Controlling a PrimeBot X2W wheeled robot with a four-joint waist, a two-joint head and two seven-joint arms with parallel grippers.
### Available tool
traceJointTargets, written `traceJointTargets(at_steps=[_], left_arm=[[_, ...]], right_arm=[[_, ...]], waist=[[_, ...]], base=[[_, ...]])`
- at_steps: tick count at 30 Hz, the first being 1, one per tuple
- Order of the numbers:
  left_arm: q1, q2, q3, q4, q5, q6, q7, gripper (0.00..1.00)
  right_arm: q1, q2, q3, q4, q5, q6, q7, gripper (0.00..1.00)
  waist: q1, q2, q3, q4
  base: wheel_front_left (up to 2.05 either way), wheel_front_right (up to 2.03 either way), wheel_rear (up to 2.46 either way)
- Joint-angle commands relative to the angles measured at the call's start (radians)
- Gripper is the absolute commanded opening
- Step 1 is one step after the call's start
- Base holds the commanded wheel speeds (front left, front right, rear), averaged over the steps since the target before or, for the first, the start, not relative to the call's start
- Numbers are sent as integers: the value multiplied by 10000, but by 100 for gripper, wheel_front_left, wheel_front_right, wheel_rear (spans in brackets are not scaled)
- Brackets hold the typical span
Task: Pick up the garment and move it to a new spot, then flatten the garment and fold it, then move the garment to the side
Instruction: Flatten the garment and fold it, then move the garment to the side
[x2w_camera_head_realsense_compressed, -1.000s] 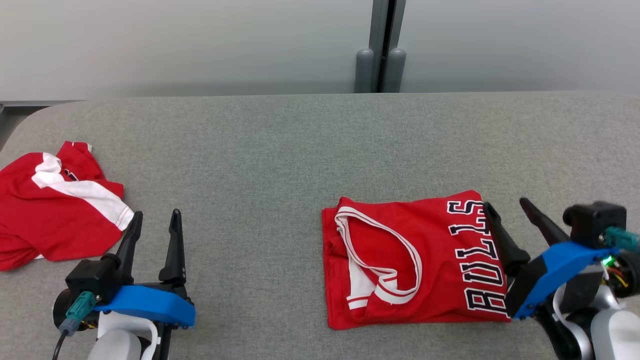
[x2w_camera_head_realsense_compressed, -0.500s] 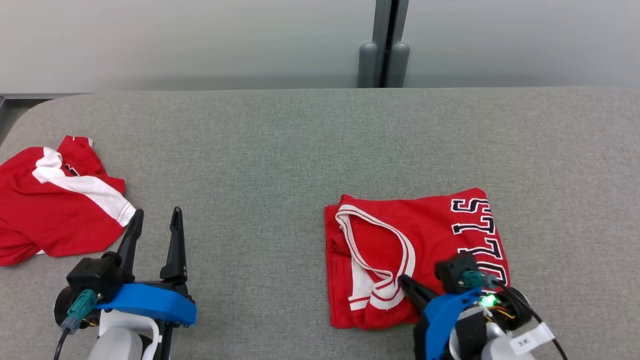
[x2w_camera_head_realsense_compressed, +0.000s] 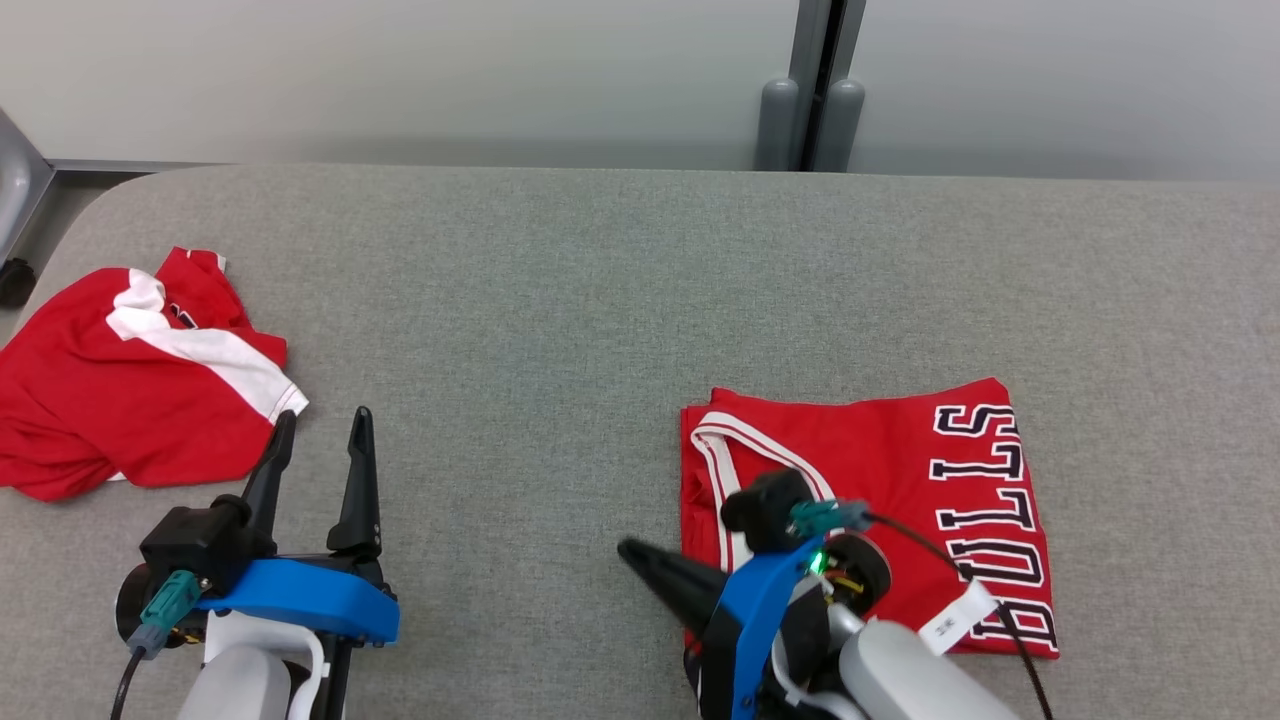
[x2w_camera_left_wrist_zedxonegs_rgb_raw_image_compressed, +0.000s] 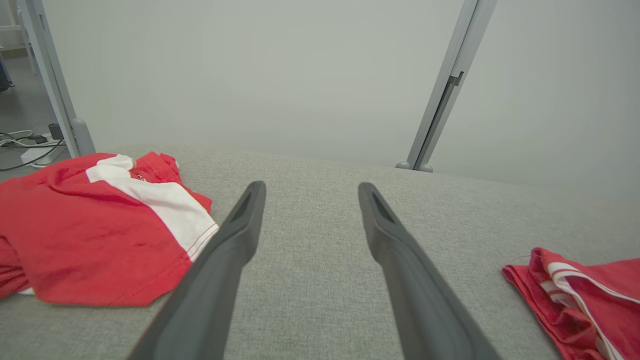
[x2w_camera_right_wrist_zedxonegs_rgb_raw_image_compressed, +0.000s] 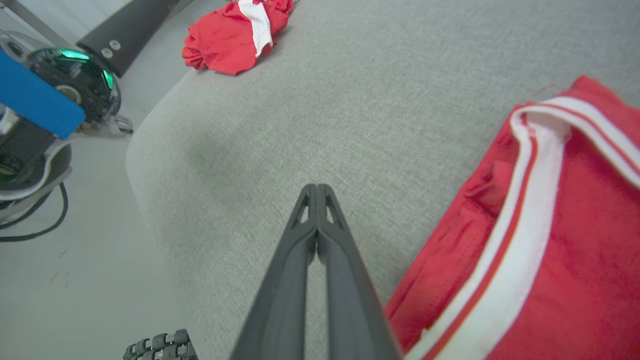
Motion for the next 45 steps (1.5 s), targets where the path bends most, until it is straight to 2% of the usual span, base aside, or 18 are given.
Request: traceJointTargets(at_steps=[1, 3, 5, 12, 16, 20, 28, 38, 45], left_arm=[[-35, 37, 56, 2, 1, -37, -47, 100], [48, 65, 125, -4, 4, -30, -46, 100], [156, 97, 217, -19, 1, 0, -46, 100], [426, 55, 430, -230, 77, 86, -46, 100], [570, 37, 551, -324, 84, 73, -47, 100], [846, -49, 737, -470, 130, 140, -47, 100], [1297, -186, 877, -466, 193, 150, -47, 100], [1935, -441, 1081, -394, 172, 217, -46, 100], [1968, -440, 1008, -229, 187, 189, -46, 100]], right_arm=[[-245, -31, -94, -76, 247, 5, -296, 0], [-424, -32, -423, -252, 453, 5, -887, 0], [-466, -36, -938, -429, 368, 5, -1515, 100], [486, -217, -3627, -1570, -1104, 5, -3095, 100], [1354, -488, -5149, -2671, -2100, 5, -3486, 100], [2516, -506, -6486, -3372, -2752, 5, -3314, 100], [3401, -689, -6882, -3269, -2904, 5, -3262, 100], [3458, -612, -6630, -2425, -2693, 5, -3395, 100], [3487, -546, -6628, -2262, -2610, 5, -3543, 100]], waist=[[-1, 0, -10, -8], [-1, 0, -53, -51], [-1, 0, -126, -139], [-1, 0, -414, -512], [-1, 0, -520, -728], [-1, 0, -701, -1028], [-1, 0, -1094, -1199], [-1, 0, -1613, -1204], [-1, 0, -1719, -1117]], base=[[0, 0, 0], [0, 0, 0], [0, 0, 0], [0, 0, 0], [0, 0, 0], [0, 0, 0], [0, 0, 0], [0, 0, 0], [0, 0, 0]])
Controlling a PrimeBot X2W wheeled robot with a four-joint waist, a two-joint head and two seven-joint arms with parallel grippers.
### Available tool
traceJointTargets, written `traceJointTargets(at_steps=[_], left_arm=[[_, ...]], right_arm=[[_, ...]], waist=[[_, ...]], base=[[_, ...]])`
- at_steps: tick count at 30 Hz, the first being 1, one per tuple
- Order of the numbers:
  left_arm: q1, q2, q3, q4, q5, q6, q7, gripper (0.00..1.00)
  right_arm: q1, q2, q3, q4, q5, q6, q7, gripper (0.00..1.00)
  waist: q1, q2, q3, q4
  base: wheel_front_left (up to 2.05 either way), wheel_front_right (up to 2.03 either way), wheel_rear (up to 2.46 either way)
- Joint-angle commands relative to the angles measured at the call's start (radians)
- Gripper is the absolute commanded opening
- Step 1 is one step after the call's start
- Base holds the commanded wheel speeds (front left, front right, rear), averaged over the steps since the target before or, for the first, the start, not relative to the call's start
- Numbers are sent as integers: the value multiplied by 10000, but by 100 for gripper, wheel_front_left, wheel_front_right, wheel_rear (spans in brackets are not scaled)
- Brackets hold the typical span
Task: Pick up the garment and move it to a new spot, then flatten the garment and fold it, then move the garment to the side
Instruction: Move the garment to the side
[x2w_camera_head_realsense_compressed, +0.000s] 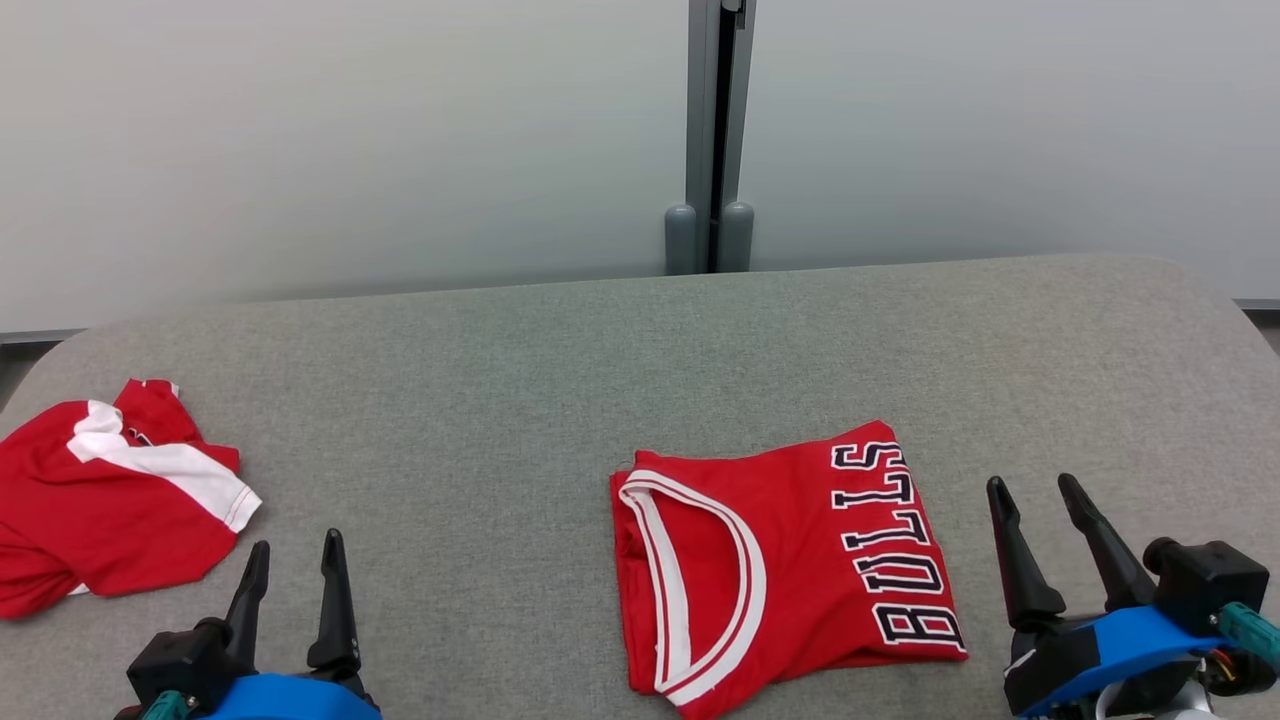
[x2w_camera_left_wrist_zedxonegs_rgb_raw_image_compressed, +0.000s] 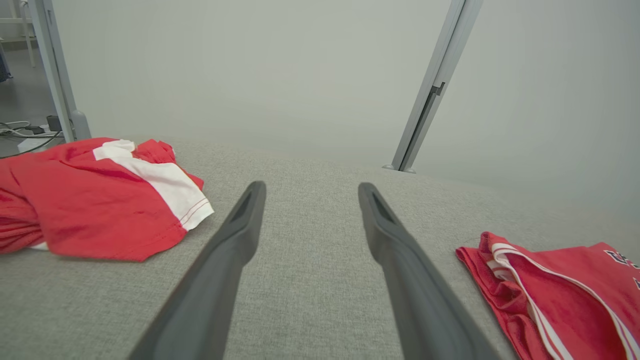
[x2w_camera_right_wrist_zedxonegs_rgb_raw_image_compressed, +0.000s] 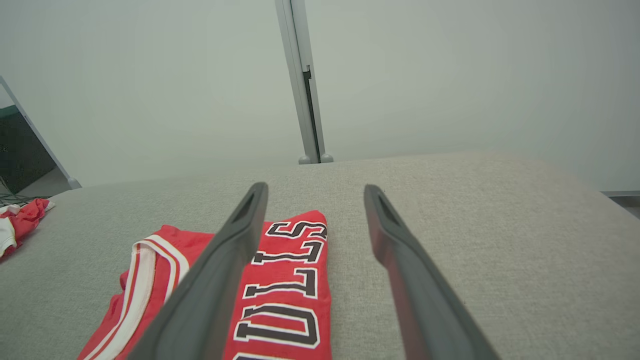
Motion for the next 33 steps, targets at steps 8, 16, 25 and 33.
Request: traceJointTargets(at_steps=[8, 16, 25, 33], left_arm=[[-49, 88, -62, 134, -18, -29, -45, 100], [-137, 107, -126, 138, -50, 12, -45, 100], [-275, 130, -162, 16, -41, 40, -45, 100], [-653, 194, -289, -140, 50, -6, -44, 100]], right_arm=[[175, 115, 27, 217, 74, 5, -108, 100], [45, 187, -69, 272, -169, 5, 54, 100], [-513, 143, -54, 132, -772, 5, 761, 100], [-1912, 421, -451, 335, -1321, 5, 4752, 100]], waist=[[2, 0, 22, 10], [2, 0, 54, -47], [2, 0, 277, -75], [2, 0, 872, 115]], base=[[0, 0, 0], [0, 0, 0], [0, 0, 0], [0, 0, 0]])
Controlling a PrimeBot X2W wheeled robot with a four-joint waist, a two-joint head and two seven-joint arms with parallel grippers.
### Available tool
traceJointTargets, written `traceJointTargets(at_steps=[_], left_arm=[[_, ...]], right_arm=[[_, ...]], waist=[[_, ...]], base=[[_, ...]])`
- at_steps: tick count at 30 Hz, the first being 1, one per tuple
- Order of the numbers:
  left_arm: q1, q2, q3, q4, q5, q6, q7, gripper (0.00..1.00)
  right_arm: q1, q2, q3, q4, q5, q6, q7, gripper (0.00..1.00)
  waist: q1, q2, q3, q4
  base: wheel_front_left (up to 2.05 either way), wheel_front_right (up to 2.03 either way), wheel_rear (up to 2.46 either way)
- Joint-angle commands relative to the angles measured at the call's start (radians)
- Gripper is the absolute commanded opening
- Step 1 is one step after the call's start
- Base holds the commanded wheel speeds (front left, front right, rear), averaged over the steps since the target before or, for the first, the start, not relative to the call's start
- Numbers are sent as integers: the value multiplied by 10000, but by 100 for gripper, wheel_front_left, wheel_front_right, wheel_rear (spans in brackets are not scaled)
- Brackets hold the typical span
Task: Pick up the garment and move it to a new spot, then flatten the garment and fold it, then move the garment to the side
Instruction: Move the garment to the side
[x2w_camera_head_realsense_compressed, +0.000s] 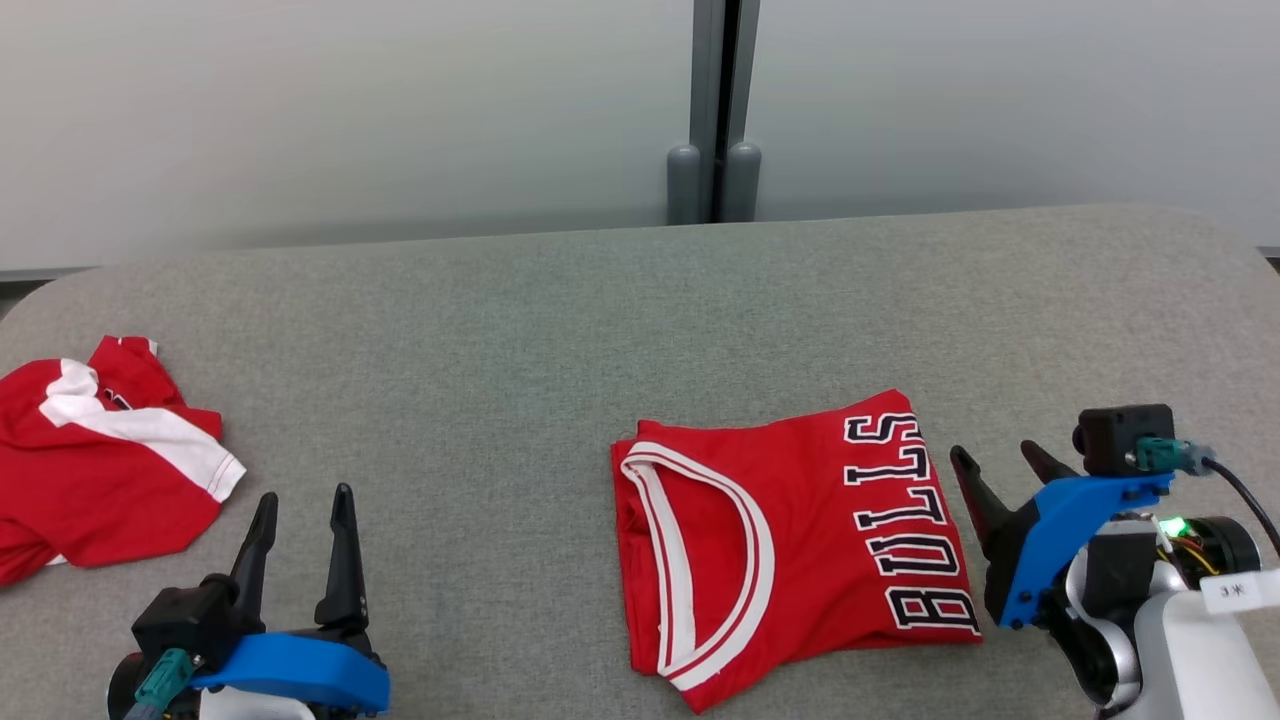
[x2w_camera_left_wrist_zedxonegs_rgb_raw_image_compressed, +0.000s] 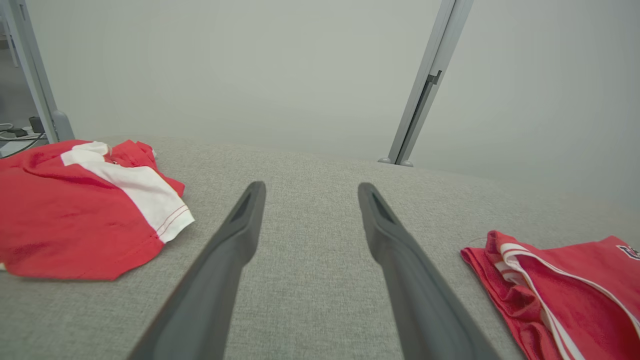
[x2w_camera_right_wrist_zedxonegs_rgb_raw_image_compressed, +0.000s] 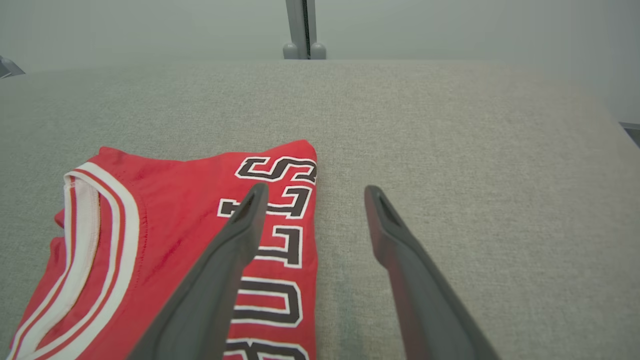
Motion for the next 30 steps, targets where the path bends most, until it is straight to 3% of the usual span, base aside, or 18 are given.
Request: traceJointTargets(at_steps=[1, 9, 18, 23, 24, 25, 26, 30], left_arm=[[-204, 41, -30, -28, 47, -23, -41, 100], [-684, 152, -301, 91, 42, -118, -2, 100], [-1028, 213, -456, 139, -19, -164, -21, 100], [-1011, 239, -510, 218, -46, -177, -28, 100], [-1003, 264, -501, 218, -50, -178, -30, 100], [-994, 279, -492, 214, -52, -175, -29, 100], [-987, 292, -486, 208, -52, -167, -30, 100], [-932, 393, -429, 143, -64, -88, -28, 100]], right_arm=[[-270, 69, 18, 58, -71, 5, 415, 100], [-970, 126, -341, 1179, -100, 5, 2785, 100], [-1072, 150, -710, 2572, -453, 5, 3245, 100], [-879, 247, -244, 3302, 185, 19, 3589, 100], [-860, 233, -99, 3357, 356, 28, 3609, 79], [-880, 127, 84, 3345, 457, 31, 3519, 20], [-909, -9, 267, 3305, 552, 31, 3394, 0], [-1294, -739, 935, 3105, 683, 4, 2568, 0]], waist=[[-2, 0, 169, 149], [-2, 0, 634, 658], [-2, 0, 913, 960], [-2, 0, 894, 1006], [-2, 0, 895, 992], [-2, 0, 901, 975], [-2, 0, 909, 957], [-2, 0, 949, 788]], base=[[0, 0, 0], [0, 0, 0], [0, 0, 0], [0, 0, 0], [0, 0, 0], [0, 0, 0], [0, 0, 0], [0, 0, 0]])
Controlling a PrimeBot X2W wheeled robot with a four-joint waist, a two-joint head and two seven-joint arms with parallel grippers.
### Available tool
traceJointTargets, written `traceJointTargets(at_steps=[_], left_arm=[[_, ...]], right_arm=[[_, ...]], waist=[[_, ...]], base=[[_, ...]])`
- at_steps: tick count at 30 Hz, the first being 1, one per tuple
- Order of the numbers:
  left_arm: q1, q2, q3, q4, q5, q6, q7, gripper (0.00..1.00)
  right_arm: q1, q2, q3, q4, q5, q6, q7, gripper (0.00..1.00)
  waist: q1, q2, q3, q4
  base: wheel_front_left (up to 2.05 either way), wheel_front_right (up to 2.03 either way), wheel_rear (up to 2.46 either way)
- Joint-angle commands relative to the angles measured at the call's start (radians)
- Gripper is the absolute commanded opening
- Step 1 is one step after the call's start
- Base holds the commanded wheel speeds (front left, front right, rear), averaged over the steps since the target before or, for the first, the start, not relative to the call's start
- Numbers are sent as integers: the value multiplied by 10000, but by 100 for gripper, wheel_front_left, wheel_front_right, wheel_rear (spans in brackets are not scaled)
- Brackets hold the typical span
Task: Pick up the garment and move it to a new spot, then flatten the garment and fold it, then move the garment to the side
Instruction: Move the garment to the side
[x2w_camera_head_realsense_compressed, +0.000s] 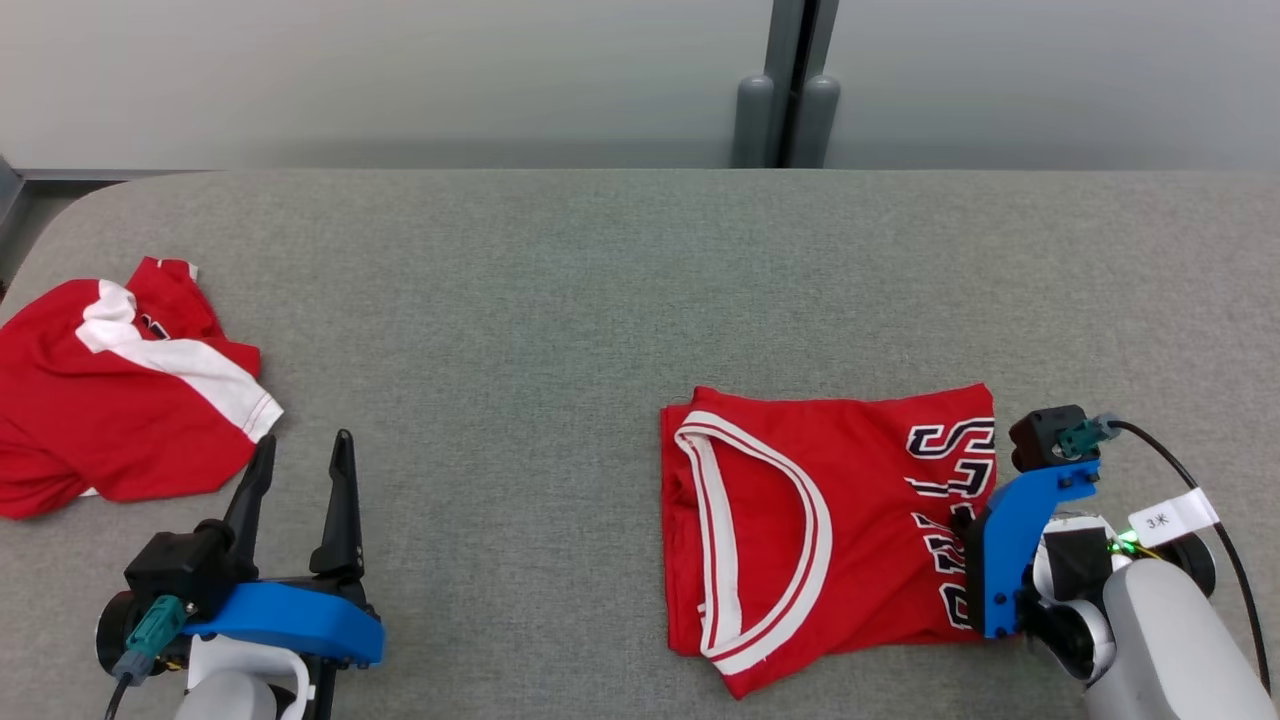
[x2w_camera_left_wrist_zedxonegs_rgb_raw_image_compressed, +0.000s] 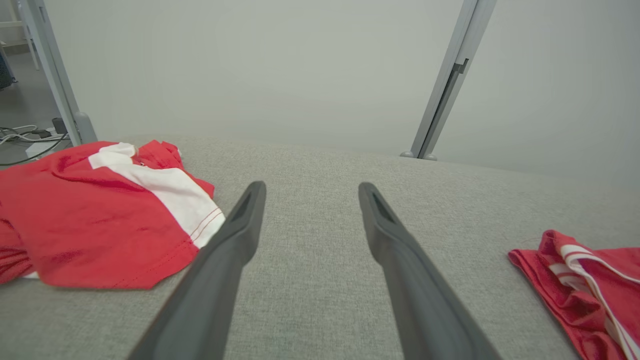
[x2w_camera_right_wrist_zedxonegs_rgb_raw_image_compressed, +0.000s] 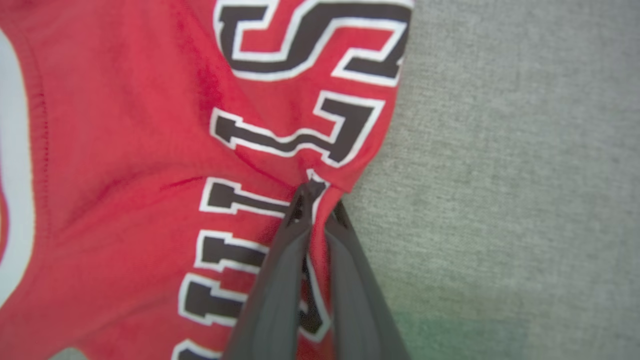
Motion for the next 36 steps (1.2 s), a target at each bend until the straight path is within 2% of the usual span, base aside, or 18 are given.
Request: traceJointTargets(at_steps=[1, 6, 10, 11, 12, 13, 15, 17, 20, 26, 36], left_arm=[[11, 70, 20, -78, -58, 64, -31, 100], [11, 194, 140, -297, -120, 144, -31, 100], [-104, 326, 269, -474, -252, 163, 16, 100], [-104, 326, 269, -474, -252, 163, 16, 100], [-146, 386, 289, -522, -246, 171, 22, 100], [-258, 460, 274, -607, -249, 179, 50, 100], [-291, 470, 262, -665, -237, 193, 59, 100], [-331, 628, 373, -884, -267, 265, 89, 100], [-439, 681, 307, -1107, -181, 330, 115, 100], [-590, 851, 216, -1477, -92, 367, 314, 100], [-739, 1067, 70, -1691, -144, 292, 556, 100]], right_arm=[[-163, -176, 270, 129, 140, 4, -168, 0], [-1165, -1047, 1765, -310, 429, 2, -494, 0], [-2203, -2213, 3303, -756, 665, -1, -828, 0], [-2203, -2213, 3303, -756, 665, -1, -828, 0], [-2476, -2447, 3549, -841, 735, 1, -910, 0], [-2988, -2955, 3867, -906, 871, 4, -1036, 0], [-3227, -3202, 3964, -881, 929, 2, -1091, 0], [-4006, -3851, 4402, -640, 1061, 1, -1194, 0], [-4455, -4295, 4521, -368, 1118, 2, -1502, 0], [-4917, -4644, 4295, 251, 1067, 2, -2529, 0], [-5124, -4543, 3425, 1547, 177, 2, -4314, 0]], waist=[[0, 0, 5, -126], [0, 0, 123, -666], [0, 0, 311, -1366], [0, 0, 311, -1366], [0, 0, 364, -1562], [0, 0, 476, -1930], [0, 0, 536, -2116], [0, 0, 772, -2951], [0, 0, 990, -3390], [0, 0, 1381, -3893], [0, 0, 1665, -4080]], base=[[0, 0, 0], [0, 0, 0], [0, 0, 0], [0, 0, 0], [0, 0, 0], [0, 0, 0], [0, 0, 0], [0, 0, 0], [0, 0, 0], [0, 0, 0], [0, 0, 0]])
